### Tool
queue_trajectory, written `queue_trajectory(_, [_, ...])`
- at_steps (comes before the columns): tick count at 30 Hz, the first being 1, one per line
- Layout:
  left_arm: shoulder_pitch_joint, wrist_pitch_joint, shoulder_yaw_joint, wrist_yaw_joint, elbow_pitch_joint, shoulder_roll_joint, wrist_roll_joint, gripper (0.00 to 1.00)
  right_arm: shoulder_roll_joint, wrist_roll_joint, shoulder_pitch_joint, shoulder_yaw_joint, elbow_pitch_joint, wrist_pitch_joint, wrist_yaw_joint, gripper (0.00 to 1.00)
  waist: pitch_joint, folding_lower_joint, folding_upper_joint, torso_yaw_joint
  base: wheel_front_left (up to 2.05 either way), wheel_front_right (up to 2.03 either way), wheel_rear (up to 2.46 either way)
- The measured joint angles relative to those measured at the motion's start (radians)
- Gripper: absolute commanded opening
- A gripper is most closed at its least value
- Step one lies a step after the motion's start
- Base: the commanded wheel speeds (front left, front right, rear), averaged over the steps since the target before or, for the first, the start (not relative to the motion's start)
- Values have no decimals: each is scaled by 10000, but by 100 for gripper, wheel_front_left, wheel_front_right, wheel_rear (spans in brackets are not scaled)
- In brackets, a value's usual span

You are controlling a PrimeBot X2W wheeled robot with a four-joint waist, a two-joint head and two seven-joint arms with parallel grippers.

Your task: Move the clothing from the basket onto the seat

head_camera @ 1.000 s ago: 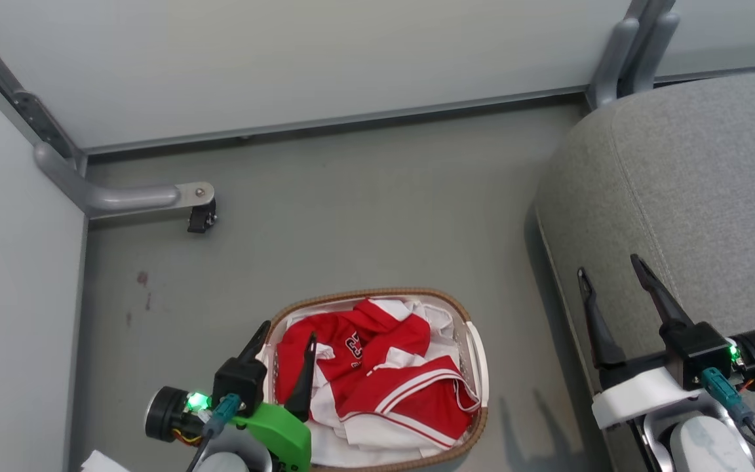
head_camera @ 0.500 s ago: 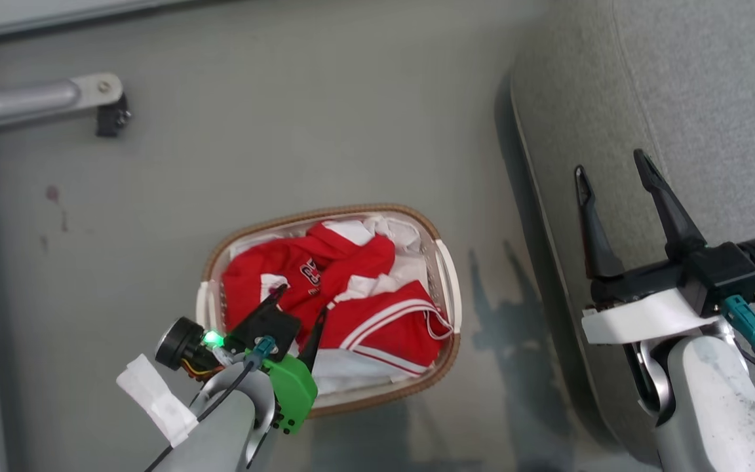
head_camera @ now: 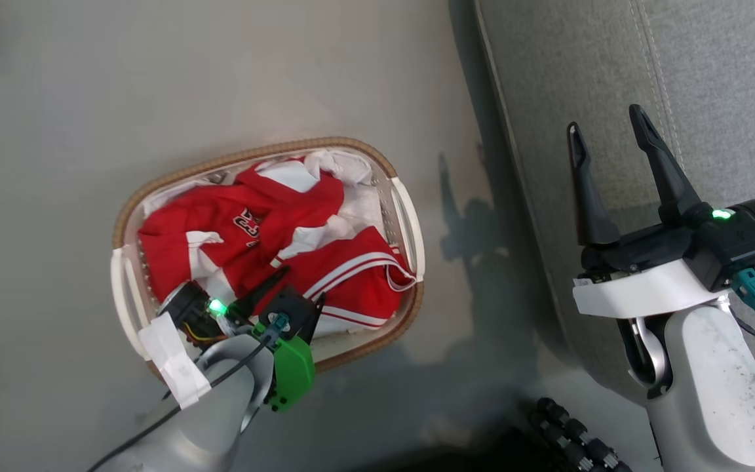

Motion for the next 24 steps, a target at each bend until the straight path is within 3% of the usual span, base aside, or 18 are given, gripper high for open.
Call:
queue_trajectory(11, [-958,0,-238,295,817,215,215,100,2,157,-150,165,-52,0,0,100,1100,-1,0,-602,0,0,0])
queue_trajectory(12, [-991,-2,-238,295,861,207,194,79,2,157,-150,173,-50,0,0,100,1136,-1,0,-633,0,0,0])
queue_trajectory(13, [-1031,0,-234,293,915,203,153,49,2,157,-151,174,-42,0,0,100,1167,-1,0,-666,0,0,0])
queue_trajectory(16, [-1085,0,-299,291,848,188,132,7,4,153,-153,165,25,0,0,100,1135,-1,0,-677,0,0,0])
queue_trajectory(17, [-1080,0,-334,282,819,186,128,0,4,150,-153,163,65,0,0,100,1095,-1,0,-668,0,0,0])
queue_trajectory(24, [-542,0,-424,236,65,115,-163,0,8,-92,-80,125,278,0,0,100,506,-1,0,-461,0,0,0])
